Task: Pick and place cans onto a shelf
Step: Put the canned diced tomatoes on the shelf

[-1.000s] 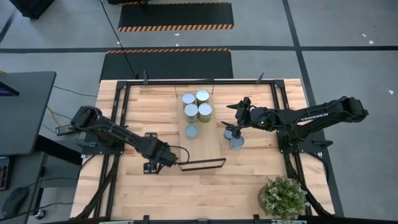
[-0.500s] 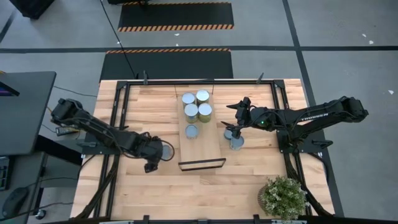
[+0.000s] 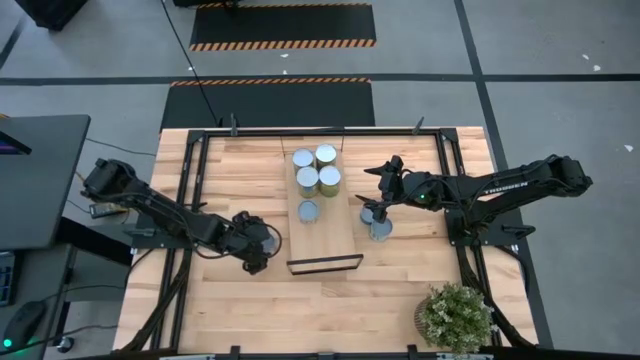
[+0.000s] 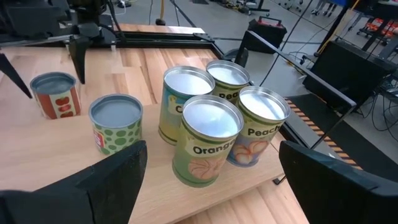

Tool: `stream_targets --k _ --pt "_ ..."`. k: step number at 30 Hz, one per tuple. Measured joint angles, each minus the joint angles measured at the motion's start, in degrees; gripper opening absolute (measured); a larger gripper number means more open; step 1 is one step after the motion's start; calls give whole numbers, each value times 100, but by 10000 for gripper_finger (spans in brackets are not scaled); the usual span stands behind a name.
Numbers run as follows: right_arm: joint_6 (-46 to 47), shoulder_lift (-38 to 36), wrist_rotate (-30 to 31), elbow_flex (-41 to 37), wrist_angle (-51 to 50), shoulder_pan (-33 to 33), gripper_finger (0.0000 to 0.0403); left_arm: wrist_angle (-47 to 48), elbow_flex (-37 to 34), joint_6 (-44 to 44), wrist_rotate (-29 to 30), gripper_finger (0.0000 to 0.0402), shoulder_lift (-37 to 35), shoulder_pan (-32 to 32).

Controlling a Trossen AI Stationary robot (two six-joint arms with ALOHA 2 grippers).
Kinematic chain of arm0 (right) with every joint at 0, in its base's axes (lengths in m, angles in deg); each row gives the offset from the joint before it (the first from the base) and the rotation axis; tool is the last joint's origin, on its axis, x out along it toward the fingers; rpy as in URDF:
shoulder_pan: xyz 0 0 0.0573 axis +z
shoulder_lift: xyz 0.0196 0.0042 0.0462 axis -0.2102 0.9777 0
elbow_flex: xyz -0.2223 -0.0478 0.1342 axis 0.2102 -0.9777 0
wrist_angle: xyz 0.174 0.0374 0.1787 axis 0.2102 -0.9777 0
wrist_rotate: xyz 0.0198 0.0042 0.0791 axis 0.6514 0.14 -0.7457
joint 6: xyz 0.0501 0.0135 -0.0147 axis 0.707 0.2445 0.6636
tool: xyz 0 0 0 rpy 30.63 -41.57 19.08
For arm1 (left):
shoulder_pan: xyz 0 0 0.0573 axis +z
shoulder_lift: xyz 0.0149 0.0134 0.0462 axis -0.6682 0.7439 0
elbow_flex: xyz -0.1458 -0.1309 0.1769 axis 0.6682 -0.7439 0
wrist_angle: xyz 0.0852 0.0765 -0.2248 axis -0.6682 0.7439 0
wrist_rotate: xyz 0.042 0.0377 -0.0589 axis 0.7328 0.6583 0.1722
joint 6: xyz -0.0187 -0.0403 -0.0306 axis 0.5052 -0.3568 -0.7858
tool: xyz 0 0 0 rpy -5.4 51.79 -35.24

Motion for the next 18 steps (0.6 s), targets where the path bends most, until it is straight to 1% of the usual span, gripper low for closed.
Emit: stream_targets --k 3,7,12,16,18 --pt "-2 0 -1 0 4 2 373 -28 -9 60 -21 391 143 30" --pt "-2 0 -1 0 15 1 373 -267 0 231 -245 382 372 68" --pt "-4 0 0 0 45 0 373 -389 20 374 -388 334 474 183" --pt "-4 0 -1 1 52 0 373 0 292 633 -522 288 442 424" --pt "-4 0 -1 0 88 0 373 307 557 845 -557 283 435 567"
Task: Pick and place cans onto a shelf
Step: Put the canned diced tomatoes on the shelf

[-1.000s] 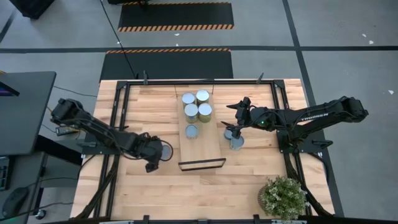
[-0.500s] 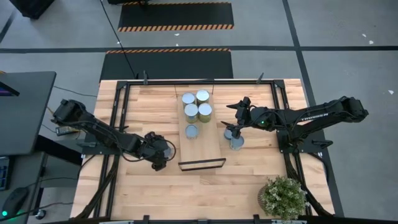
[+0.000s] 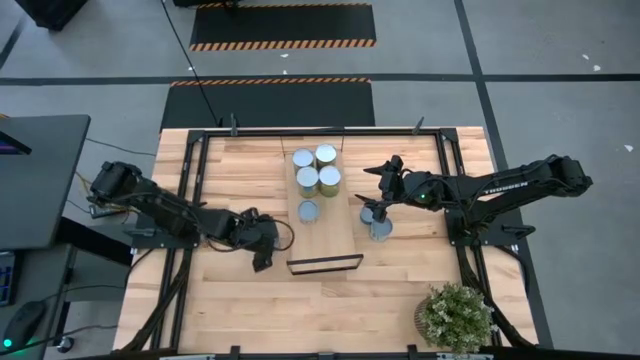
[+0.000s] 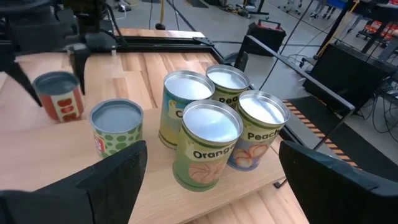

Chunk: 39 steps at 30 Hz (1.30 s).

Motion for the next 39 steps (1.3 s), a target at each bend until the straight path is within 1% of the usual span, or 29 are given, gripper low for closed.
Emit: stream_targets --k 5,7,9,11,16,22,32,35,39 --pt "-1 0 -14 0 3 6 373 635 706 702 160 285 -2 475" --pt "-3 0 -15 0 1 22 373 715 888 938 229 299 -4 709" --pt "-25 0 -15 0 3 41 373 650 984 1130 197 309 -4 932" --pt "-45 0 -15 0 0 47 373 621 1002 1284 77 311 -9 1153" --pt "-64 0 -13 0 1 44 373 400 995 1509 -224 299 35 1539" --pt "-66 0 -11 0 20 44 373 -525 991 1861 -356 298 199 1619" --pt "-88 0 -11 0 38 44 373 -1799 991 2039 -358 299 1034 1617" --pt "-88 0 -11 0 33 44 373 -1947 997 2144 -326 299 1102 1618" --pt "-88 0 -13 0 35 44 373 -1962 995 2253 7 299 1102 1622"
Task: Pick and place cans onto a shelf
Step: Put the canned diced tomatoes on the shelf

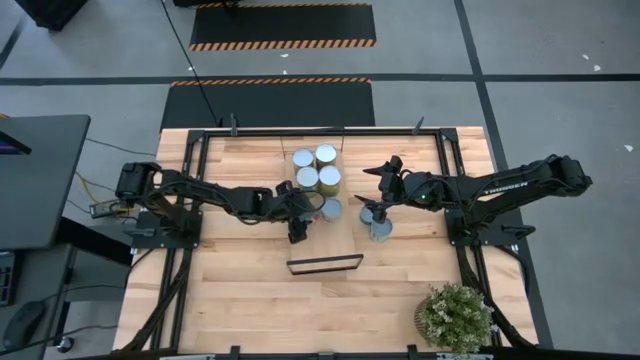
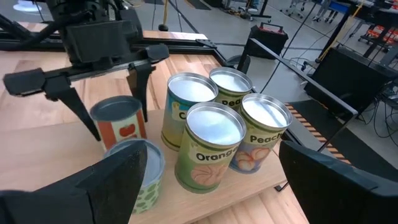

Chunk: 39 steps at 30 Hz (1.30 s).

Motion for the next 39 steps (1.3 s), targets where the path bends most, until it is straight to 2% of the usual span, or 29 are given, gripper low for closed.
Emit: stream_targets --k 18,25,29,35,39 --pt "0 0 -28 0 -1 0 373 -62 -2 76 71 300 -26 3" --pt "0 0 -28 0 -8 0 373 -58 -2 308 -269 301 -26 4" --pt "0 0 -29 0 -8 0 373 -58 -2 193 -261 323 -26 29" --pt "0 0 -30 0 -8 0 373 -14 -2 135 -267 383 -28 67" --pt "0 0 -31 0 -18 0 373 724 227 490 -274 397 -57 62"
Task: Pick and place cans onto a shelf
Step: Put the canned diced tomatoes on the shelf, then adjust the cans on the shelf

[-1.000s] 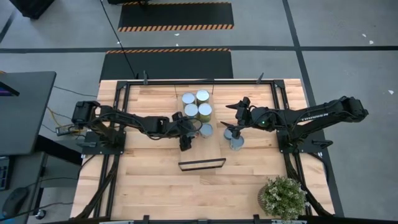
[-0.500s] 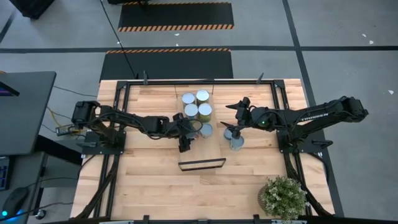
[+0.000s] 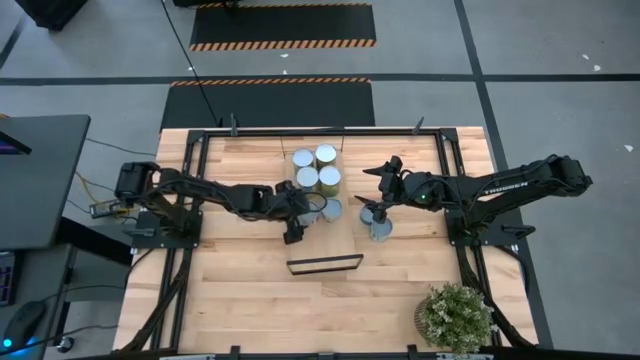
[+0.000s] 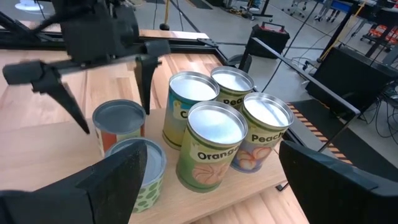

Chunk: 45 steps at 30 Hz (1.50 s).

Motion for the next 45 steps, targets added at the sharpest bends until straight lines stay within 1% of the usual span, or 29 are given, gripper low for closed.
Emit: stream_targets --k 4,8,10,12,16,21,23,26,28,30,33,37,39,41,42,45 --pt "4 0 -2 0 -20 0 373 808 468 216 5 394 -15 2" --pt "22 0 -17 0 -20 0 373 1104 714 185 7 394 -15 -18" --pt "22 0 -98 0 -27 0 373 1457 779 166 17 394 -15 -60" --pt "19 31 -313 0 -34 -2 373 1681 845 148 27 394 -15 -107" --pt "-149 219 -695 -2 148 0 373 2211 931 -145 29 394 -15 -216" --pt "-311 392 -704 -2 440 0 373 3022 1022 -539 -20 393 -13 -319" --pt "-321 402 -704 -2 437 -2 373 3234 1125 -794 -56 393 -13 -332" --pt "-327 402 -704 -2 408 0 373 3821 1394 -1179 -66 393 -13 -298" --pt "-334 401 -714 -2 394 -1 373 4088 1615 -1353 7 393 -52 -302" --pt "-330 400 -884 -2 335 -2 373 4234 1705 -1431 311 393 -209 -424" --pt "-355 420 -1331 -2 245 0 373 4138 1654 -1475 956 393 -491 -744" --pt "-542 633 -1505 -2 381 0 373 3703 1044 -1802 1698 393 -905 -1141" --pt "-689 771 -1673 -3 488 -7 370 3340 625 -1920 1690 393 -1116 -1269" --pt "-794 939 -1958 -2 740 -20 361 2769 204 -1920 1614 389 -1278 -1349" --pt "-824 1019 -2063 -2 870 -30 353 2627 3 -1899 1597 386 -1368 -1389" --pt "-826 1190 -2214 -2 1168 -70 322 1803 -513 -1576 1453 367 -1612 -1384"
